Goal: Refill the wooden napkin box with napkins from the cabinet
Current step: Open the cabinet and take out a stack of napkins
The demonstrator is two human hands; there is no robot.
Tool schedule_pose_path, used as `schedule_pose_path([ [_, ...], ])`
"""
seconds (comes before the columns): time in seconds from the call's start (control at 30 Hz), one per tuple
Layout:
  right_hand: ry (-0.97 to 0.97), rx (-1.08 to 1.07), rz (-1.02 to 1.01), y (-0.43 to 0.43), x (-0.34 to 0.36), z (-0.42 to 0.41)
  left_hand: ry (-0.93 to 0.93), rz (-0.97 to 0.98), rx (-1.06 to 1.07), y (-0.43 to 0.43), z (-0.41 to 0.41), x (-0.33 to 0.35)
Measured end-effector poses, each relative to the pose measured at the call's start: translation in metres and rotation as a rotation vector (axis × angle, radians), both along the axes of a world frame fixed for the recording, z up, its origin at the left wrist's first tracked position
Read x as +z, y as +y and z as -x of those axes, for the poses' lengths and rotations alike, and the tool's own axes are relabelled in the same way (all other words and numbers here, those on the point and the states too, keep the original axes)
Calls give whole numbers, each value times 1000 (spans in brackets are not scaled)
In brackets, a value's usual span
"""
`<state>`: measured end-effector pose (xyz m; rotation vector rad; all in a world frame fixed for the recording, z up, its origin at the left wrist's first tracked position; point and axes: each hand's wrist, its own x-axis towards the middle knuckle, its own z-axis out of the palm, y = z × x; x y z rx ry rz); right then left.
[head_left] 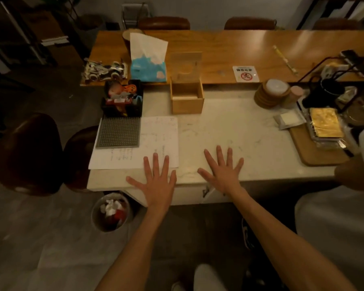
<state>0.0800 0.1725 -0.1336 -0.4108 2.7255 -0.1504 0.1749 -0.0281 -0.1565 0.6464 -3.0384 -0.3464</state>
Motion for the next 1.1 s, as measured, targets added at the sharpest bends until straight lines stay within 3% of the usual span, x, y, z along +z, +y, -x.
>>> schedule_pose_path([
  [0.13,196,-20,5,-7,-14,-6,133,67,26,3,1,-11],
  [0.2,385,-82,56,-12,-27,-12,223,86,18,5,0,-19],
  [0.37,951,-174,507,-17,-55,-15,601,162,32,5,8,-49],
  [0.47,1190,-174,549,-17,-69,-11,887,234,54,-1,19,-69],
  [0.6,1313,-123,510,-14,-79,-12,1007,282,96,1,19,-75],
  [0.67,1345,-43,621,-9,-90,-21,1013,294,75,2,13,-73],
  [0.77,1302,-66,1123,0,-138,-55,925,317,30,2,3,-66],
  [0.8,1241,-147,1189,3,-161,-67,865,325,11,1,2,-64],
  [0.9,832,-344,1194,8,-219,-82,741,320,-44,-5,-1,-63],
  [1.0,241,-448,1319,7,-239,-77,802,213,-88,6,-13,-92],
  [1.1,56,-319,1310,12,-250,-70,914,-2,-218,35,-39,-140],
])
